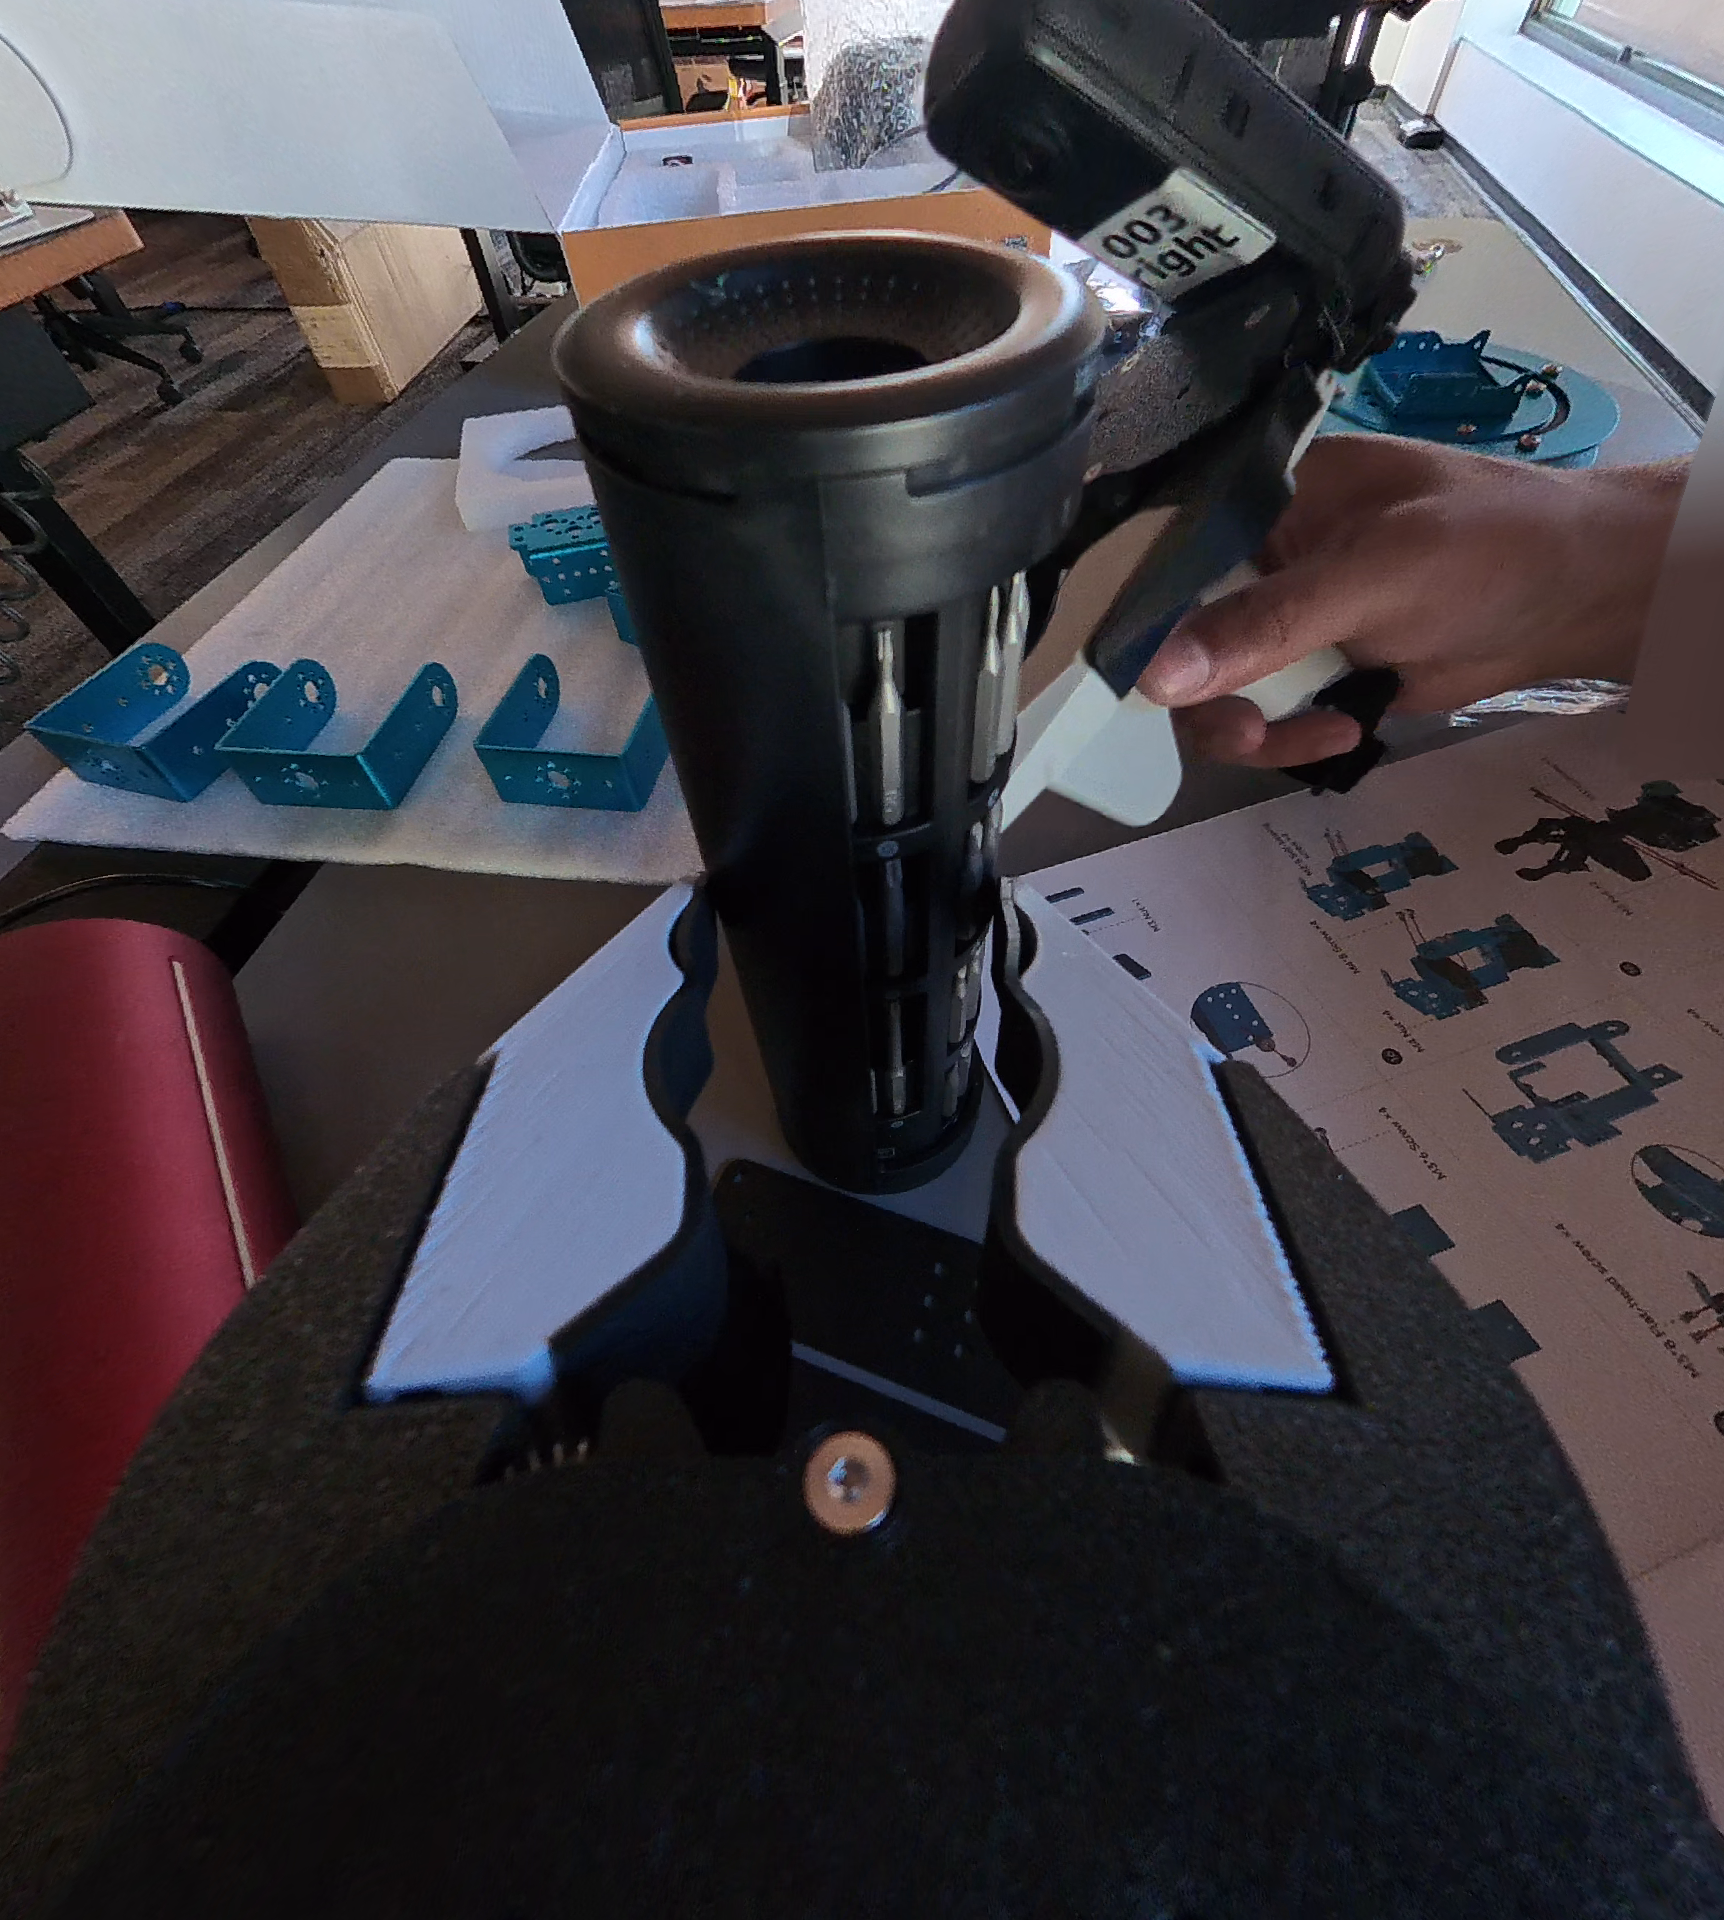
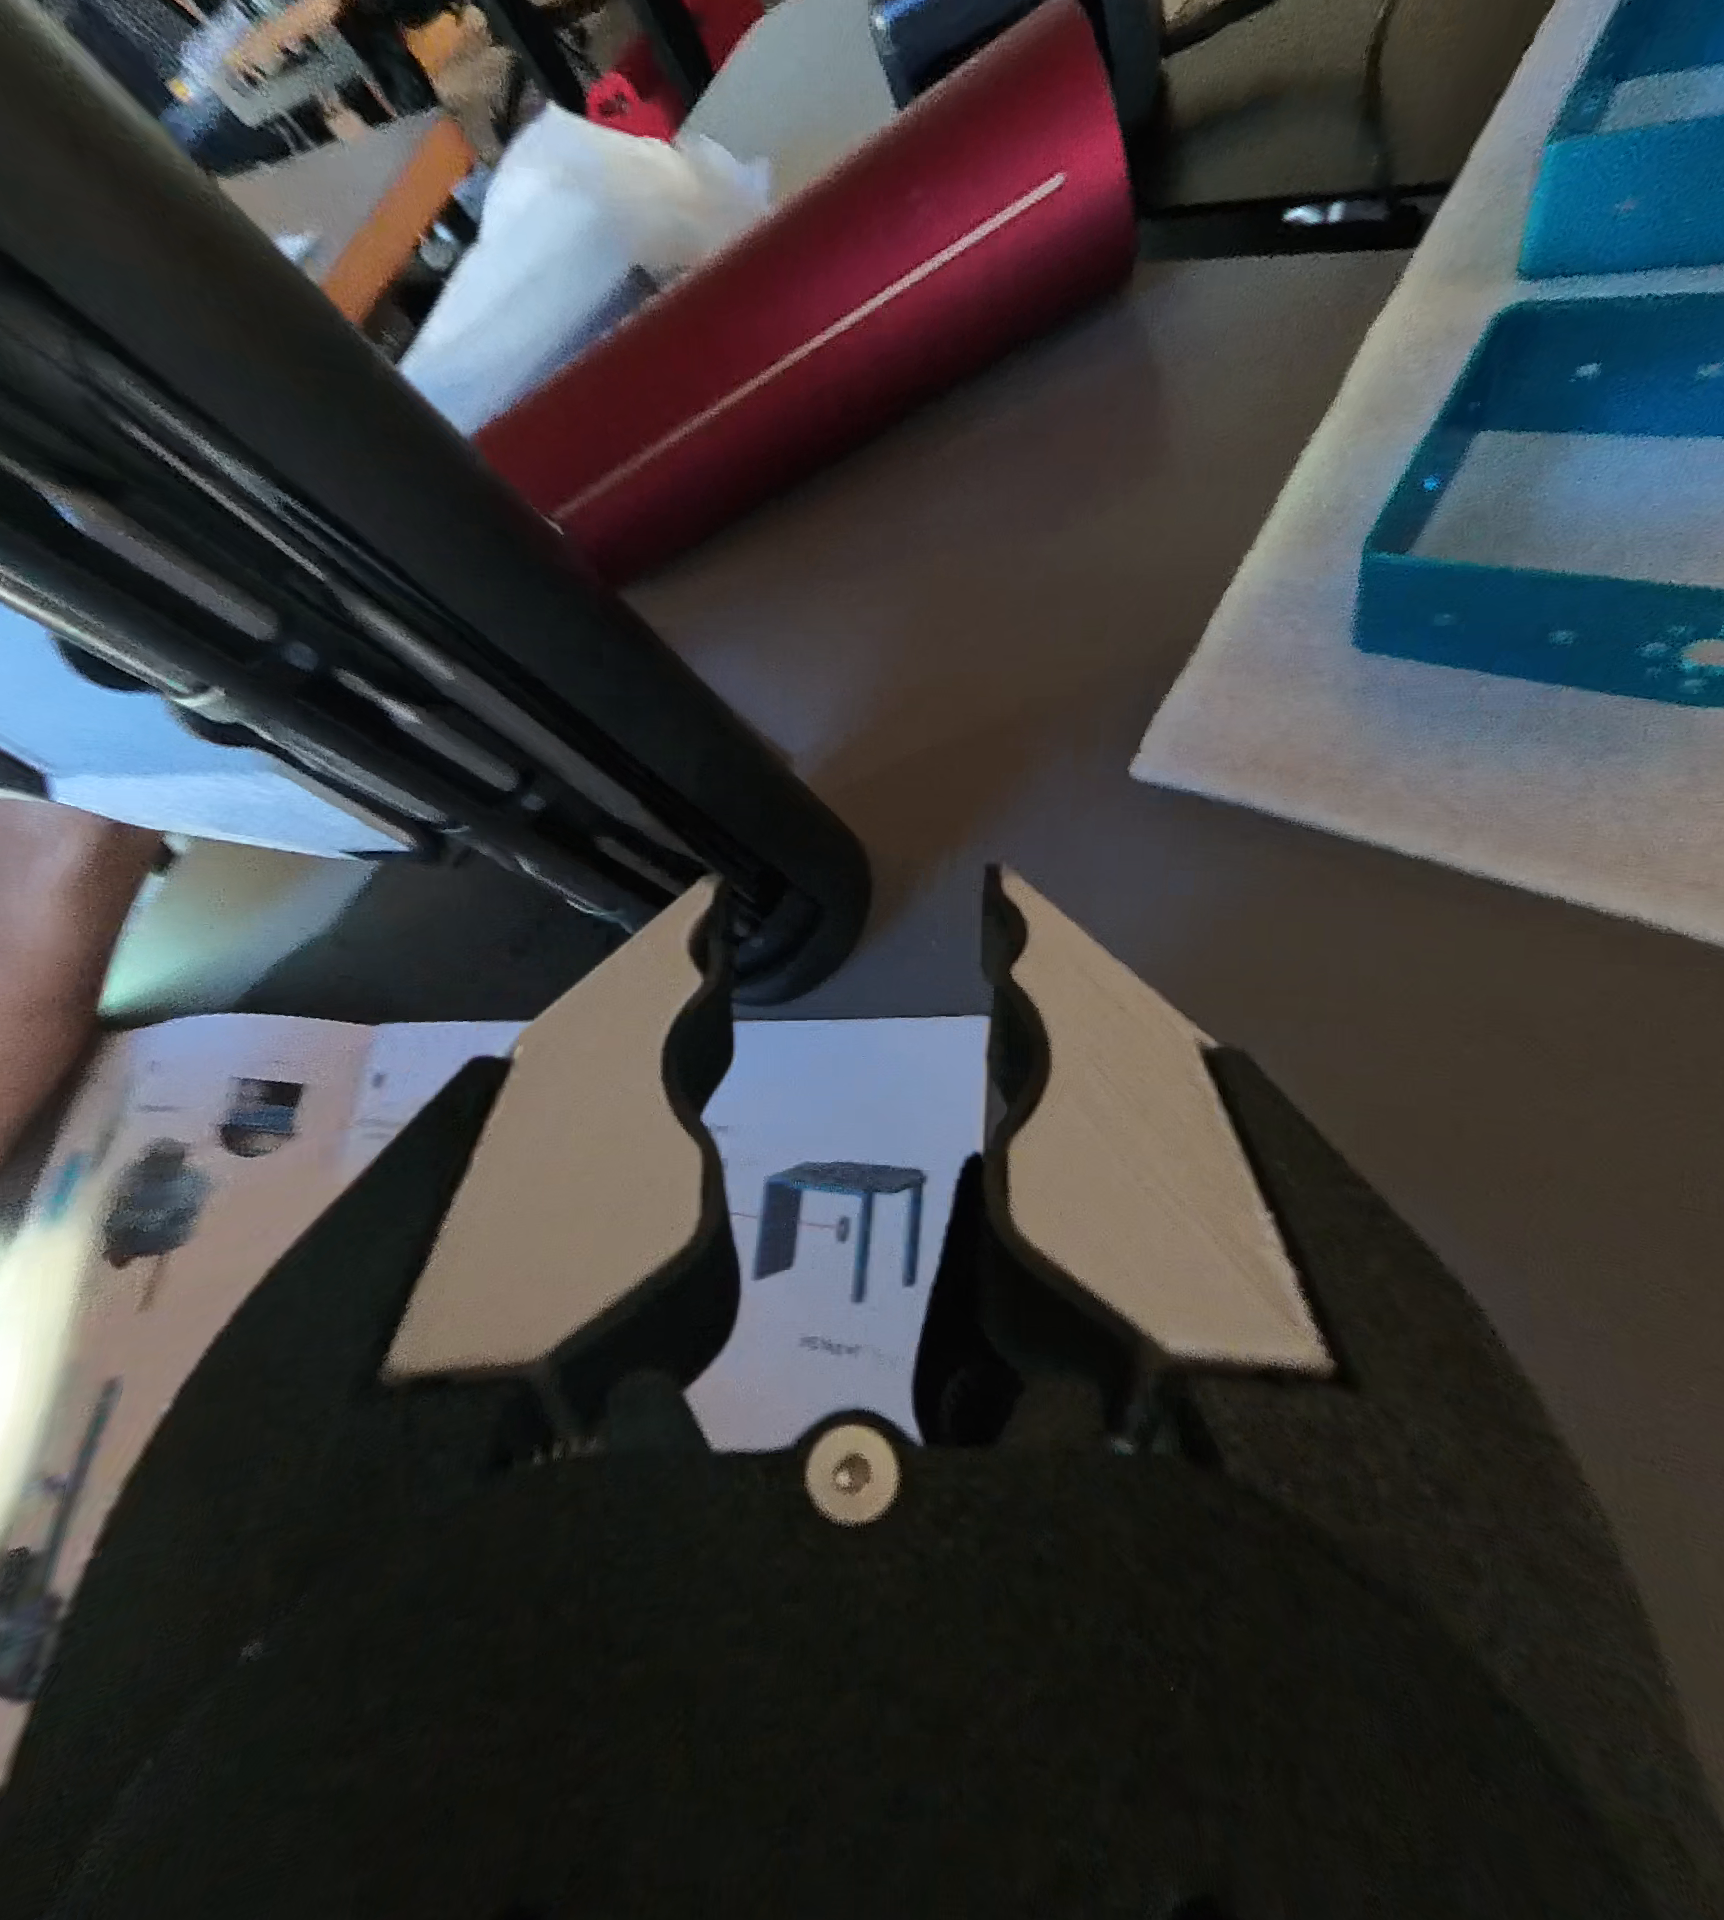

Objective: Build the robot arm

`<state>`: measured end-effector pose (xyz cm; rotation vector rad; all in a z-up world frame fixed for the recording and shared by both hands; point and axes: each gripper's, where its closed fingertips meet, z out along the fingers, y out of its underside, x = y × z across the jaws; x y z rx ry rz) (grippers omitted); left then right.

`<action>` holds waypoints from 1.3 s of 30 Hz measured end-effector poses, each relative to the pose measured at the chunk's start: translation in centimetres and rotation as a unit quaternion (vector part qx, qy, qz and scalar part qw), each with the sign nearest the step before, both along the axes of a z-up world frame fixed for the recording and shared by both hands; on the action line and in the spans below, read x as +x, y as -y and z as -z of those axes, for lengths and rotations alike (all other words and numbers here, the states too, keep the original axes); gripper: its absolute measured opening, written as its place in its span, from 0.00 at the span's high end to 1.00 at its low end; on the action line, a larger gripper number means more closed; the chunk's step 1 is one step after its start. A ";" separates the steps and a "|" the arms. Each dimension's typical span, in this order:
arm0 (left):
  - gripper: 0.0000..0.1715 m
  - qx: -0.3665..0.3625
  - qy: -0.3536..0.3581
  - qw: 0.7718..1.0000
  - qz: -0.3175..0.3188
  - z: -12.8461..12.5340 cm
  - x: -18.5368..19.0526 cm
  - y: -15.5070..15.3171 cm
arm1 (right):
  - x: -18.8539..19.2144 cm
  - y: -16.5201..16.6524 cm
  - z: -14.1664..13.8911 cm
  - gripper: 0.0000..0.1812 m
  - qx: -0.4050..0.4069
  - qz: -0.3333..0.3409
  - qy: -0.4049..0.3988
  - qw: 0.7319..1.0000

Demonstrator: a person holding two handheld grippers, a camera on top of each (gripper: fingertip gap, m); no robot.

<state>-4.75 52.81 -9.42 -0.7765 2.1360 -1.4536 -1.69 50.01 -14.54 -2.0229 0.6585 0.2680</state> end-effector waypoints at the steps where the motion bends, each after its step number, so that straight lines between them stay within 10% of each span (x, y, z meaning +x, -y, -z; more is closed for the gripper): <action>1: 0.69 0.000 0.000 1.000 0.000 0.0 0.0 0.0 | -0.1 0.0 0.1 0.75 -0.002 -0.003 0.005 1.000; 14: 0.69 0.000 -0.001 1.000 -0.002 0.0 0.0 0.0 | -0.7 -0.9 -1.4 0.65 0.103 0.015 -0.168 0.980; 27: 0.69 0.003 -0.001 1.000 -0.004 0.0 0.0 0.0 | -0.7 -0.3 -1.2 0.67 0.034 0.034 -0.075 0.996; 39: 0.69 0.003 0.002 1.000 -0.004 0.0 0.0 -0.1 | 0.9 1.8 -0.2 0.88 -0.049 0.015 0.059 0.997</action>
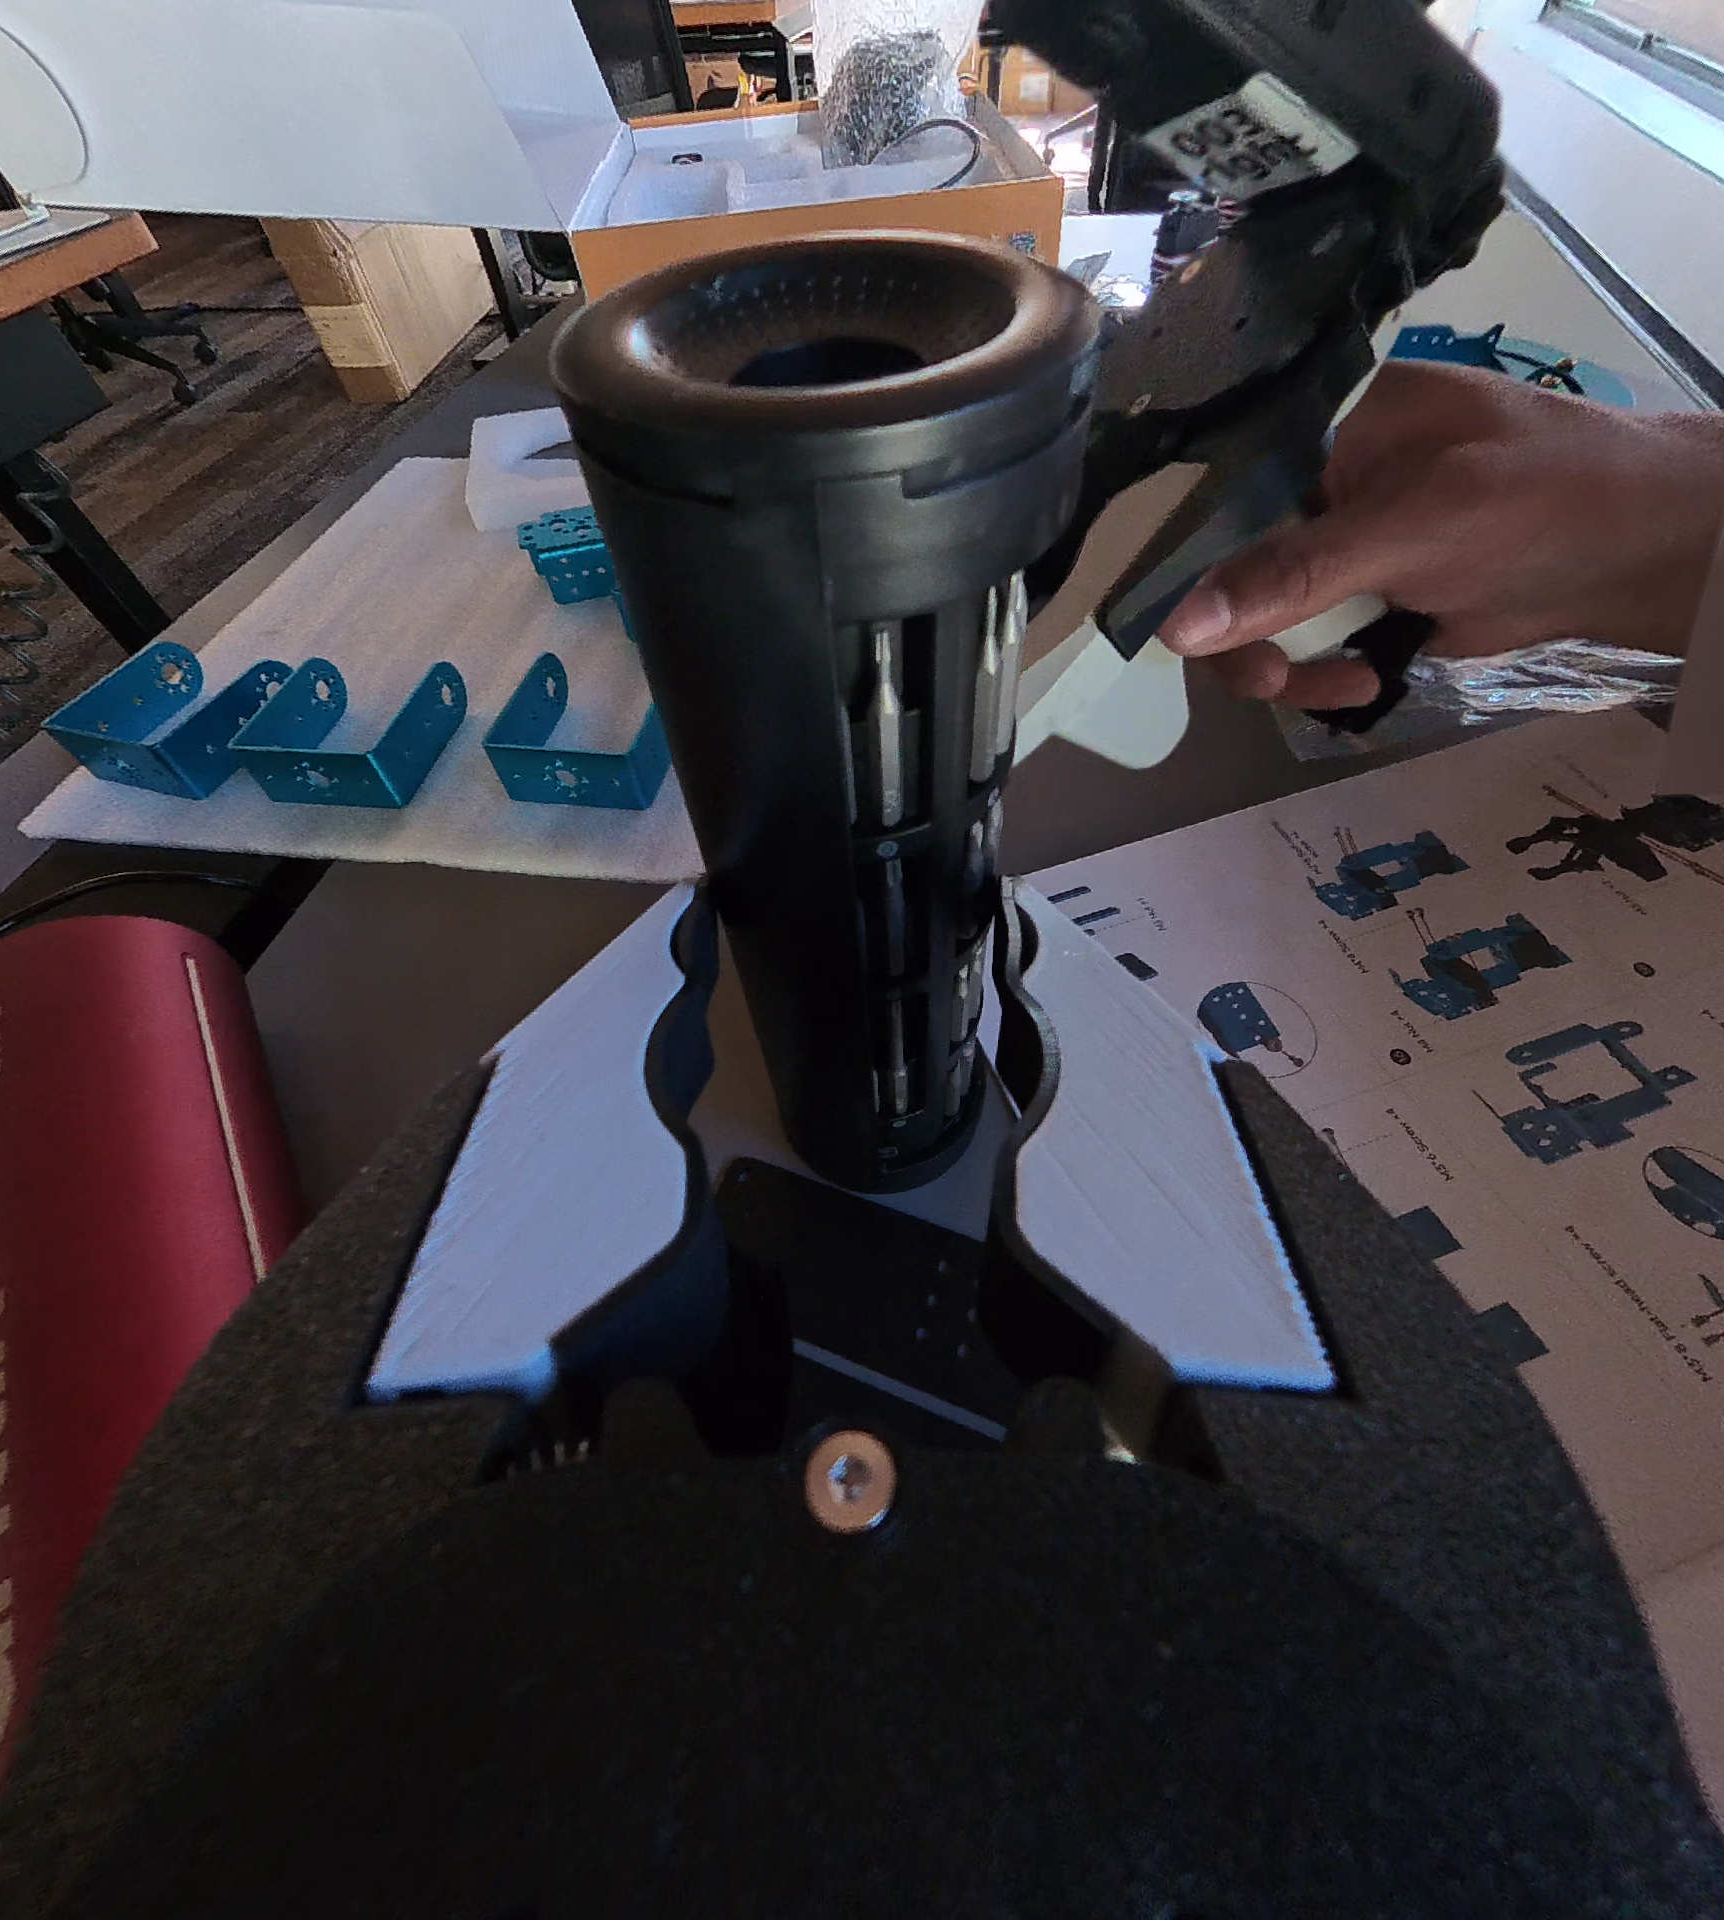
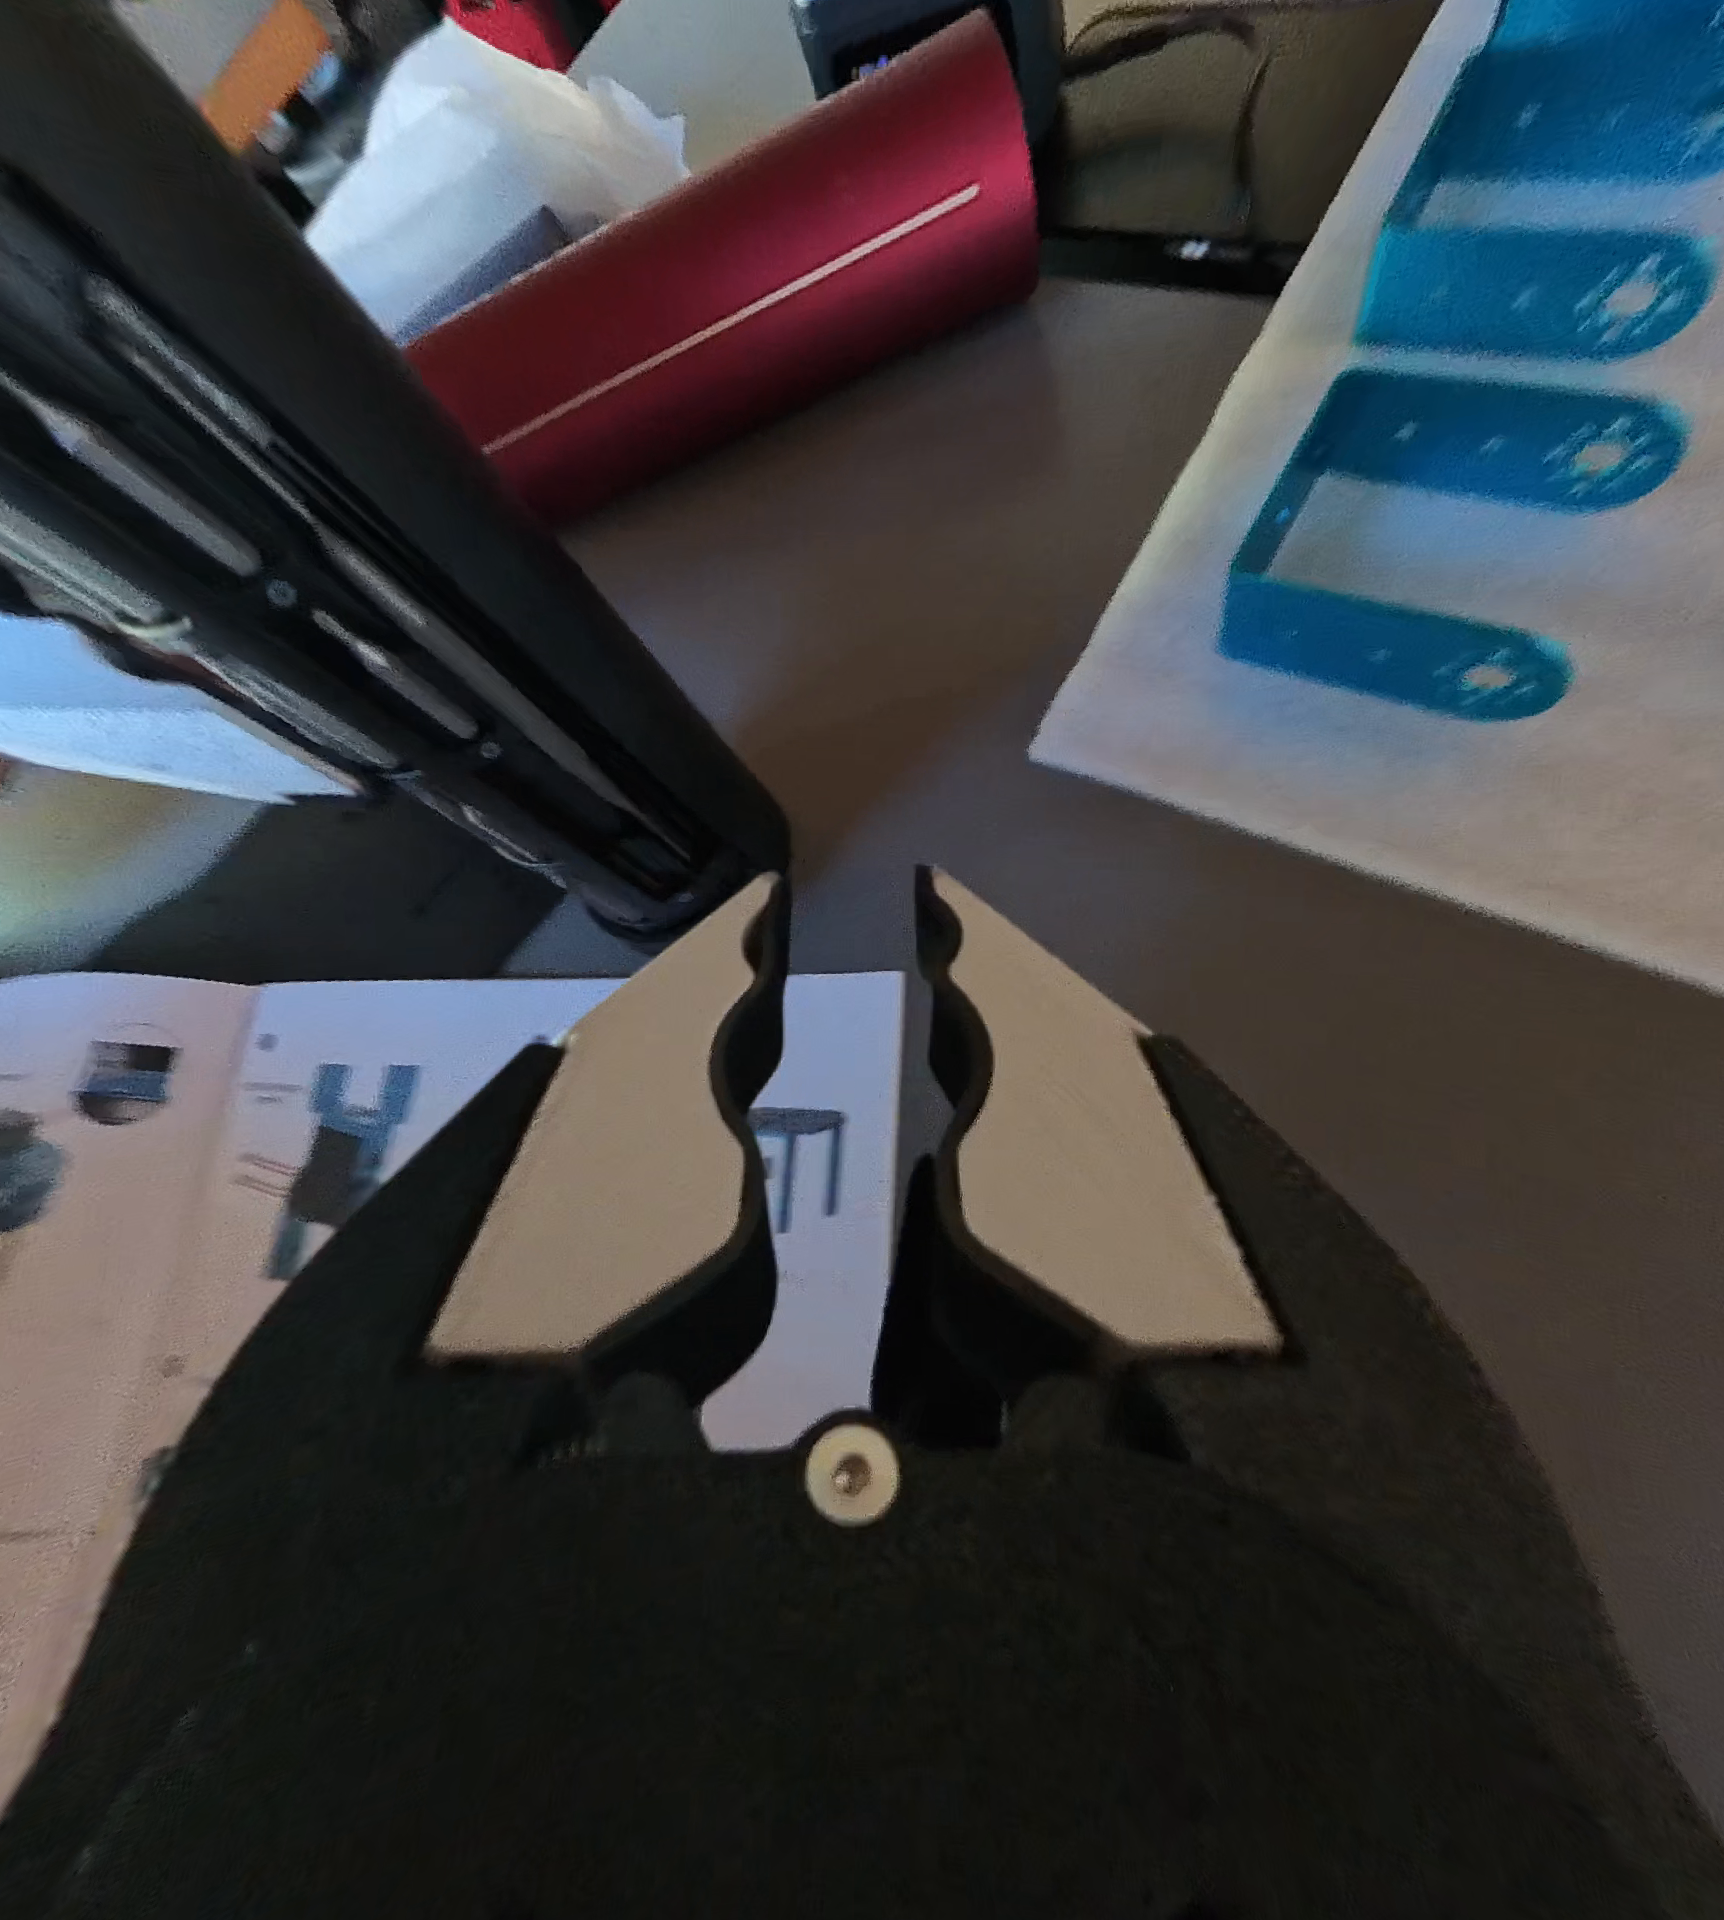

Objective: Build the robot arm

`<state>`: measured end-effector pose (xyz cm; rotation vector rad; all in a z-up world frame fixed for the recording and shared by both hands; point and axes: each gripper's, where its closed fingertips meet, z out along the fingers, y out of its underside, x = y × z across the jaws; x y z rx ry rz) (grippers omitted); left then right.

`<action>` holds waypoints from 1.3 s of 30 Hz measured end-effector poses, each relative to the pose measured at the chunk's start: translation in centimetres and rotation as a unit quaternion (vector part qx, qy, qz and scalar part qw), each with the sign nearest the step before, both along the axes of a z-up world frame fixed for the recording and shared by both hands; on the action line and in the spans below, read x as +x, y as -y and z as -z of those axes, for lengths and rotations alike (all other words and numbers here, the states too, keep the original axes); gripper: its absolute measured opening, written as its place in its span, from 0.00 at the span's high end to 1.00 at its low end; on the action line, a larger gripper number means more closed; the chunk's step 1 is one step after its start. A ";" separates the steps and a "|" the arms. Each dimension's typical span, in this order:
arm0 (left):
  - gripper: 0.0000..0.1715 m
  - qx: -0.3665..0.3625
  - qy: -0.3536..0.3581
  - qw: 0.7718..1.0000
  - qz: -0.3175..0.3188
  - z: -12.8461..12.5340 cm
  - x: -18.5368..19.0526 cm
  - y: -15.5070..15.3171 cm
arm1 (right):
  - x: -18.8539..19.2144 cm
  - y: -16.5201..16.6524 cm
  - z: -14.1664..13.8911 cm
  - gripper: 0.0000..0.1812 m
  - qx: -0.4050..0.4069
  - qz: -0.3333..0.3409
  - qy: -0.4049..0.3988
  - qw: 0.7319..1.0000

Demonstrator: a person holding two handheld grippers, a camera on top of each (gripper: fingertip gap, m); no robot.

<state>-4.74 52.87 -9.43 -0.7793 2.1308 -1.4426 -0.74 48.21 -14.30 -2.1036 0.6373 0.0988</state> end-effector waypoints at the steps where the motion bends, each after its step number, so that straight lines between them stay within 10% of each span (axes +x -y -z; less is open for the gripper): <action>1: 0.69 0.003 0.001 1.000 -0.003 0.0 0.1 -0.1 | 0.6 0.3 -0.1 0.88 -0.012 0.003 0.033 0.999; 13: 0.69 0.007 0.001 0.999 -0.049 0.0 1.3 -0.8 | -0.2 6.5 -15.7 0.83 -0.058 -0.060 0.192 0.978; 19: 0.61 -0.028 0.002 0.998 -0.050 -2.8 -0.2 -1.4 | 2.0 5.4 -4.2 0.82 -0.206 -0.285 0.079 0.933; 26: 0.64 -0.098 -0.019 0.983 -0.154 -6.2 -7.2 -5.2 | 5.1 3.1 4.1 0.84 -0.217 -0.354 0.111 0.903; 35: 0.75 -0.286 -0.168 0.912 -0.243 -3.7 -13.8 1.0 | 4.4 2.8 4.2 0.99 -0.163 -0.413 0.198 0.874; 39: 0.75 -0.298 -0.178 0.899 -0.269 -2.8 -12.7 5.1 | 0.3 3.5 -3.3 0.99 -0.015 -0.435 0.246 0.866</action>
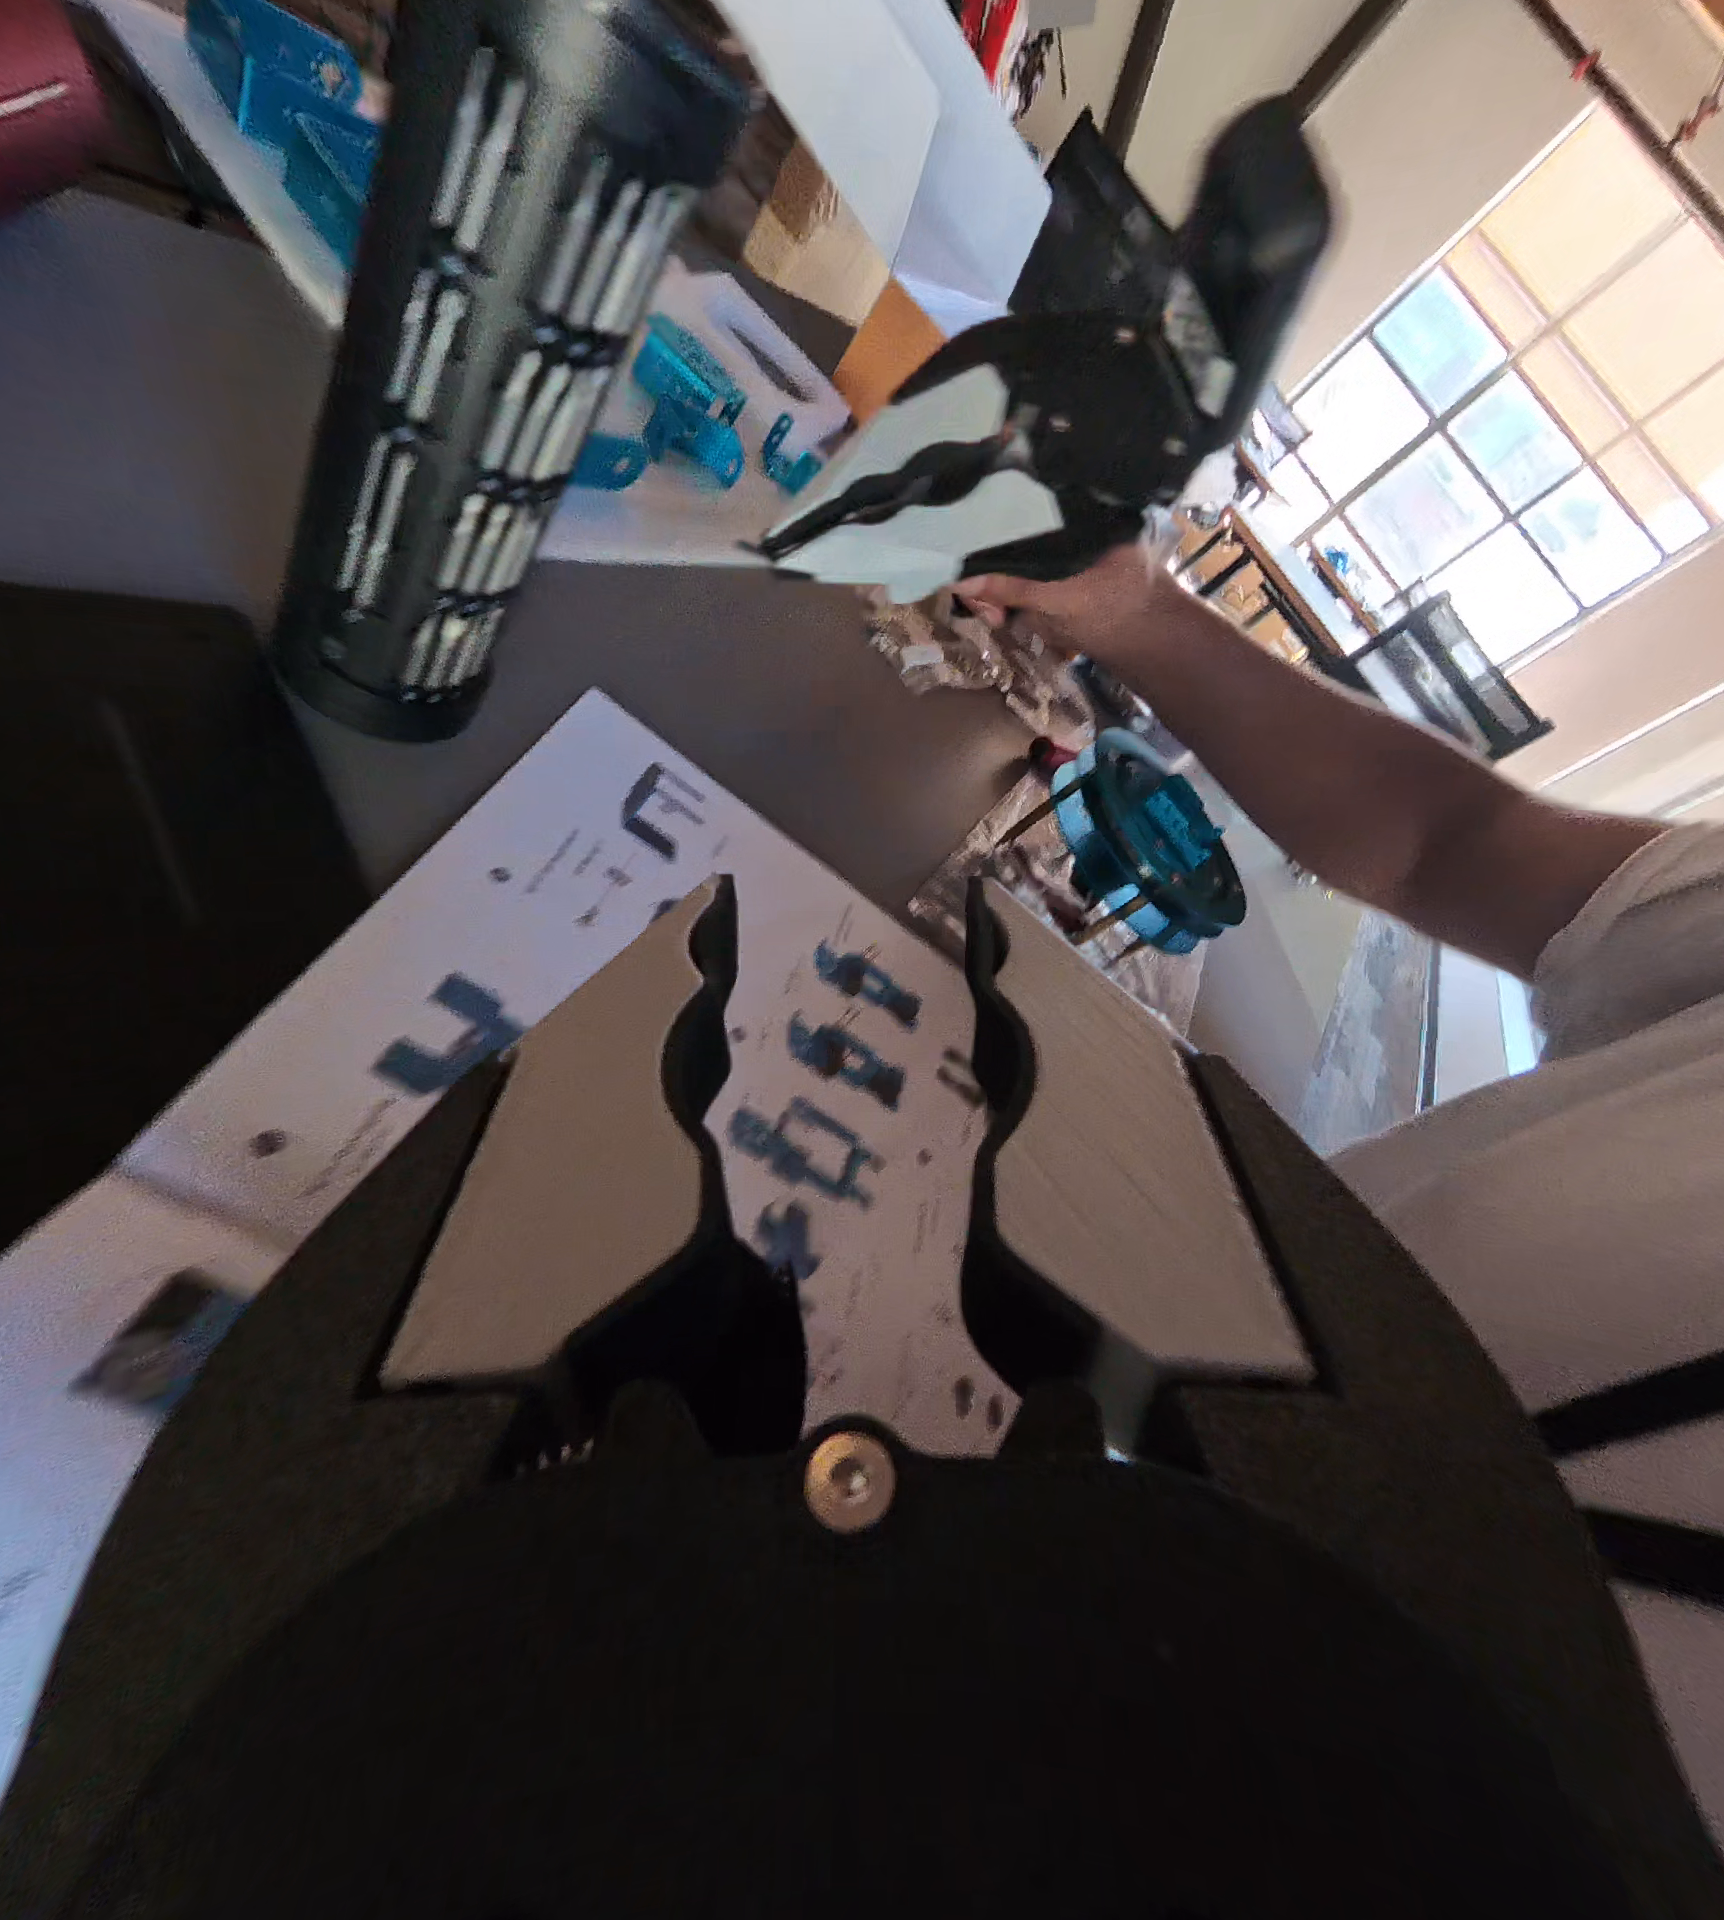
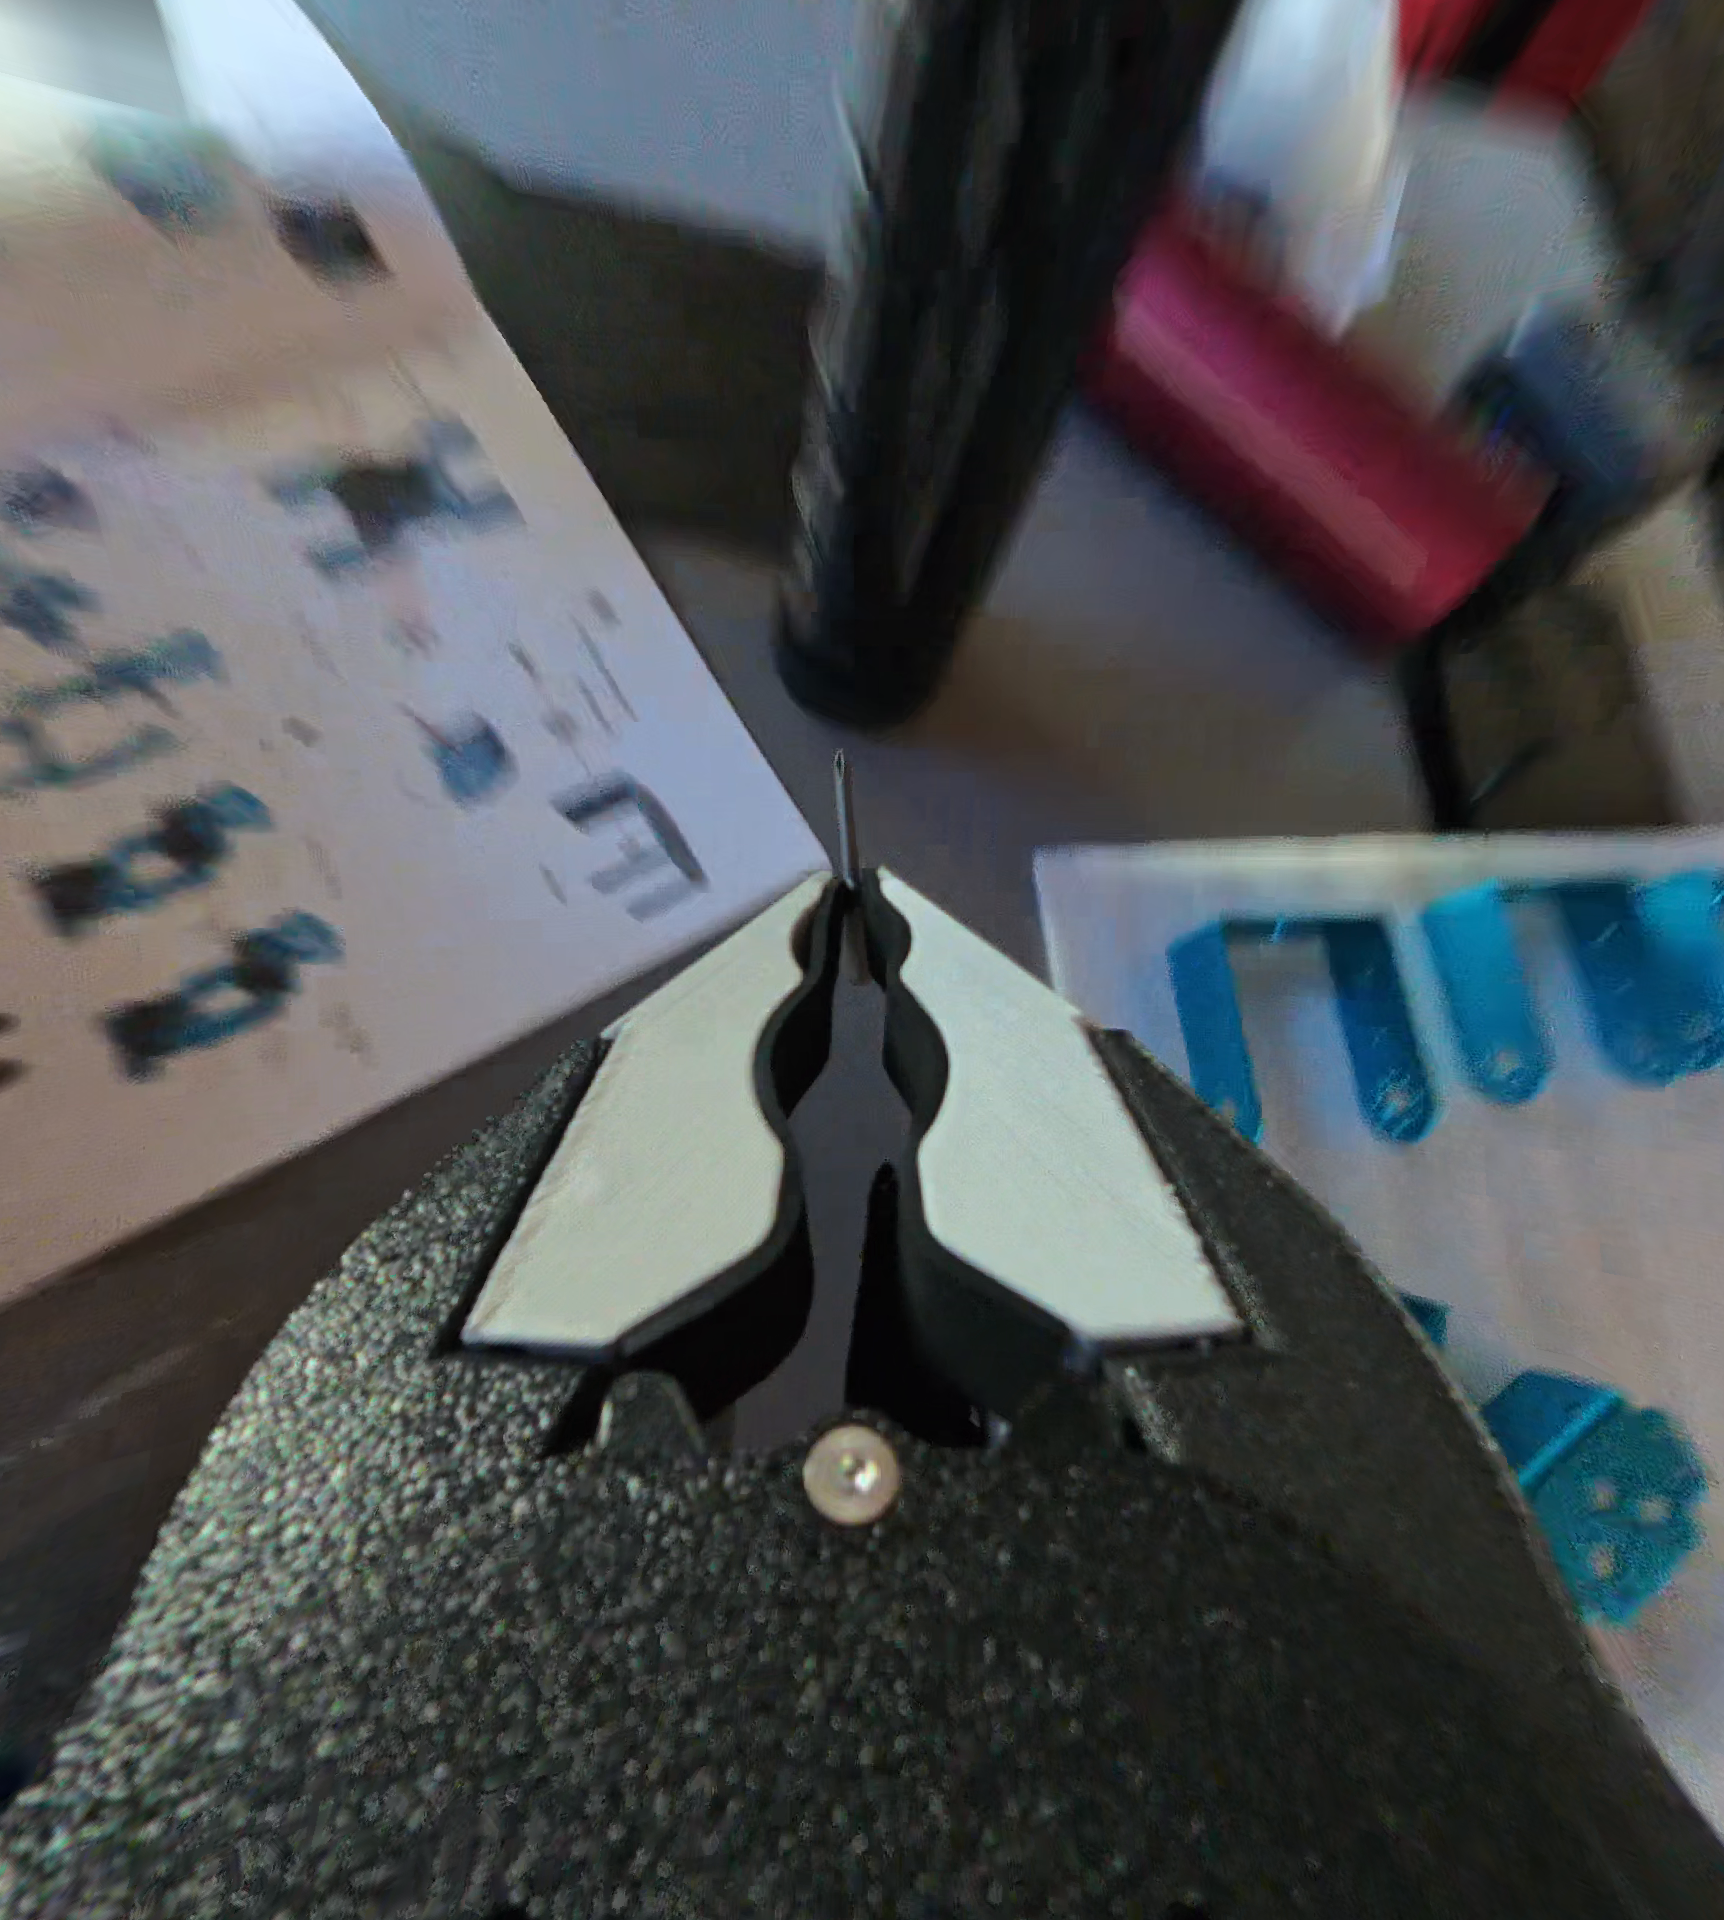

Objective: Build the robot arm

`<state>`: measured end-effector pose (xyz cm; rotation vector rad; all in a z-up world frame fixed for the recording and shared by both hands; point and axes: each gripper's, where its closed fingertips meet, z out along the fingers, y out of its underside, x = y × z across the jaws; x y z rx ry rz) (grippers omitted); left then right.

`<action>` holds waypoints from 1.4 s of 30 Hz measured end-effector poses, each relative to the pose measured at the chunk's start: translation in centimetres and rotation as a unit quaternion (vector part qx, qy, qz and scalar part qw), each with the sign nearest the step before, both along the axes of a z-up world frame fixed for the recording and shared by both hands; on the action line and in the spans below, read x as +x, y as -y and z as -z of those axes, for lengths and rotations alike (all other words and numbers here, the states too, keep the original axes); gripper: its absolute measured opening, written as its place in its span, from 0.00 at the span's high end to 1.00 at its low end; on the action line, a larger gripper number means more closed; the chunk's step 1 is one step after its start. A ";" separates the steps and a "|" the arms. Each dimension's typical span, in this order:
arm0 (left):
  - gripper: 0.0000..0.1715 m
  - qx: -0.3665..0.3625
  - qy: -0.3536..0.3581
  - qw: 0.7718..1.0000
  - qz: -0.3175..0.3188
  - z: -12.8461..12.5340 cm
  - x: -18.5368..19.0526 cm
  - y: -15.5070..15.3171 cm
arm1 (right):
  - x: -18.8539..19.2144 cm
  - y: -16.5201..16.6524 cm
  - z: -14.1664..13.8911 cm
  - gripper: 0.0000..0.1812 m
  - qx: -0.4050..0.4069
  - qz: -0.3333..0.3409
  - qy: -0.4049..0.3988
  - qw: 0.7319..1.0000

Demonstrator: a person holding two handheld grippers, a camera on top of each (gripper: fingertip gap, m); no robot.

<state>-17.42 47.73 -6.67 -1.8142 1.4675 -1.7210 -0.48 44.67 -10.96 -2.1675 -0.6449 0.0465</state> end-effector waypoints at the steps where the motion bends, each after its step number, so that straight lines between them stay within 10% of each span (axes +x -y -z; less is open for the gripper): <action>1: 0.75 -0.003 0.013 1.000 -0.009 -0.7 0.5 1.1 | -1.4 0.6 -2.7 0.99 0.044 -0.013 0.002 0.999; 5: 0.77 0.032 0.114 0.992 -0.036 -5.8 2.4 5.1 | -7.5 4.6 -10.9 0.99 0.176 -0.056 -0.021 0.983; 11: 0.84 0.127 0.212 0.969 -0.019 -10.3 3.6 11.9 | -12.0 9.5 -14.7 0.99 0.268 -0.074 0.016 0.961; 22: 0.95 0.148 0.241 0.959 0.021 -11.7 2.9 17.5 | -14.4 13.4 -15.9 0.99 0.298 -0.085 -0.004 0.951; 42: 0.99 0.239 0.275 0.931 0.019 -11.9 1.9 18.8 | -15.5 14.6 -15.4 0.99 0.306 -0.107 -0.003 0.946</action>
